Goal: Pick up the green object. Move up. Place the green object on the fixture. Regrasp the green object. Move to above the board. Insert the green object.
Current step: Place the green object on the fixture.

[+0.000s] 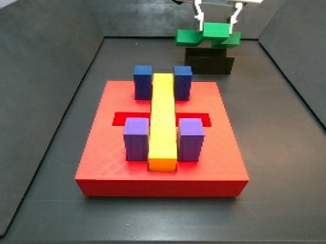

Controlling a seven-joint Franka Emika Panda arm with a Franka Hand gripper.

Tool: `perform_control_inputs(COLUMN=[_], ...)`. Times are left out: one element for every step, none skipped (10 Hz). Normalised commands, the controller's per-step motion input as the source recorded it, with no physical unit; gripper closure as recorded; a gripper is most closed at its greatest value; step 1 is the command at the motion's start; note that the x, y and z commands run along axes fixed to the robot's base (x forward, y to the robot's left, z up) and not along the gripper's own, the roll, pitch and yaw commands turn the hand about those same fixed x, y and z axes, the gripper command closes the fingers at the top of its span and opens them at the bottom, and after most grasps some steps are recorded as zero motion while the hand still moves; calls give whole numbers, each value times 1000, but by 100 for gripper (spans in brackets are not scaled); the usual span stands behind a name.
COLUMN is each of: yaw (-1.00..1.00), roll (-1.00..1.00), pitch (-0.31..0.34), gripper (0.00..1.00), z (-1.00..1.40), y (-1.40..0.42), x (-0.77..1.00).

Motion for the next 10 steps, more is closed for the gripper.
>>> perform_control_inputs(yaw=[-120, -49, -60, -26, -83, -154, -131, 0, 0, 34], roll=[-694, -246, 0, 46, 617, 729, 491, 57, 0, -220], pitch=[17, 74, 126, 189, 374, 423, 349, 26, 0, -166], gripper=[100, 100, 100, 100, 100, 100, 100, 100, 100, 100], z=[-223, -309, -343, -294, -409, -249, -274, -60, -60, -51], y=[11, 0, 0, 0, 0, 69, 14, 0, 0, 0], x=[94, 31, 9, 40, 0, 0, 40, 26, 51, 129])
